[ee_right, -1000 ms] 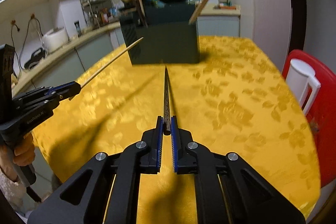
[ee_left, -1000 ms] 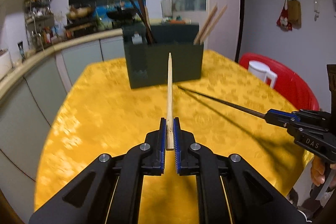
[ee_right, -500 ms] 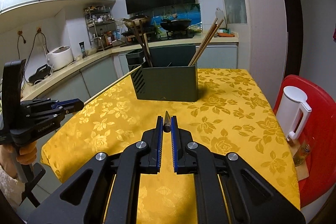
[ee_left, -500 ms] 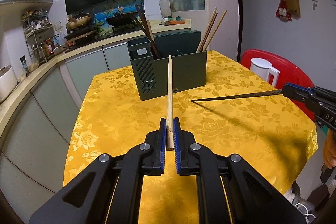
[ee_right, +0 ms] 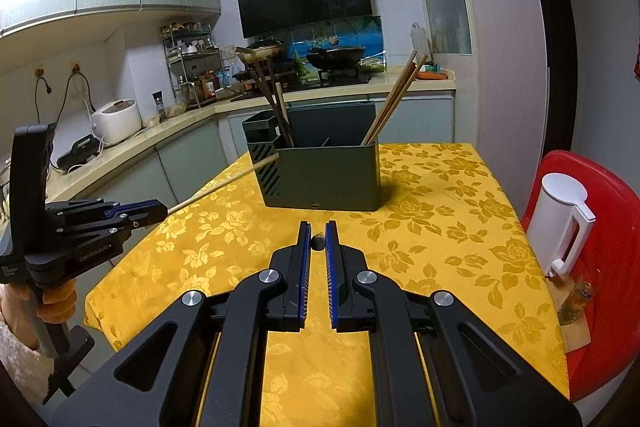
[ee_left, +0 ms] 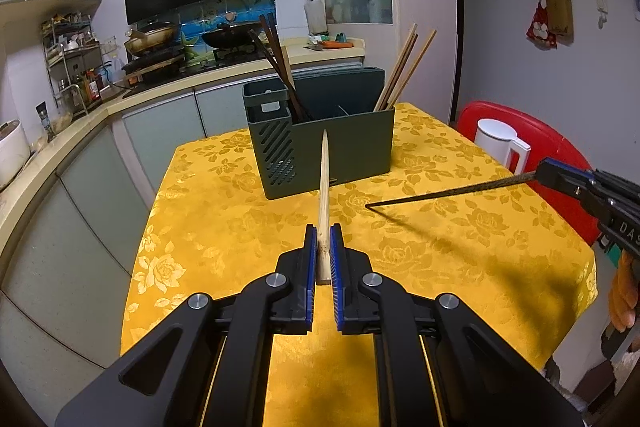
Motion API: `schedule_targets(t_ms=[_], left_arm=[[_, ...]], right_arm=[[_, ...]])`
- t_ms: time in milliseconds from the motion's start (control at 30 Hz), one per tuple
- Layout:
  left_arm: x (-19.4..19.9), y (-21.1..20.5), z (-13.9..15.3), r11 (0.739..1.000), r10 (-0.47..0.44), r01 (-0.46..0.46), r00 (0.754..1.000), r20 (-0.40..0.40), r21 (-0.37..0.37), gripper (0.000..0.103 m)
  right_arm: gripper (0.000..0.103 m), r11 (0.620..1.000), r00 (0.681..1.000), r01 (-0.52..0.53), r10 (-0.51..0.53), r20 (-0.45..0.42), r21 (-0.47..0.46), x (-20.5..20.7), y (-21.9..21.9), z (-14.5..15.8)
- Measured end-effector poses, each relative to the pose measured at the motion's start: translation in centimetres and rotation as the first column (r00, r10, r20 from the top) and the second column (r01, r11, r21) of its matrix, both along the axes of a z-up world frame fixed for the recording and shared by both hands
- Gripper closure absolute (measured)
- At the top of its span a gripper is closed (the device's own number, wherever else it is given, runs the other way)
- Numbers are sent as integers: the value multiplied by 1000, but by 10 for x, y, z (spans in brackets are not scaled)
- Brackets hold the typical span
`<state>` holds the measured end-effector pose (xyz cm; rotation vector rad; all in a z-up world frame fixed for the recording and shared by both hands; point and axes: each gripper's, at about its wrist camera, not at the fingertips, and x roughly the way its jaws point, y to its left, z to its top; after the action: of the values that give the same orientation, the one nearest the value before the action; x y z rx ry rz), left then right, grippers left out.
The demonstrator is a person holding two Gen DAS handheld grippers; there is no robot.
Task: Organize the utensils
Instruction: 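Lift both held chopsticks and carry them over the green holder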
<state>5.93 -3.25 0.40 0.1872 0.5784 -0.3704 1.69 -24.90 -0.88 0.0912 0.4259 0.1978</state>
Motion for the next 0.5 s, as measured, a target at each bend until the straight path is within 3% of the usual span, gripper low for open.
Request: schedule_targets(t_ms=[267, 500], left_arm=[[8, -4, 9, 1000, -5, 5, 1000, 20, -16, 100], [13, 7, -4, 999, 20, -20, 1000, -5, -47, 100]], right_arm=[[95, 1000, 1000, 0, 0, 0, 14, 6, -1, 4], [95, 1000, 1000, -7, 7, 8, 19, 9, 1, 8]])
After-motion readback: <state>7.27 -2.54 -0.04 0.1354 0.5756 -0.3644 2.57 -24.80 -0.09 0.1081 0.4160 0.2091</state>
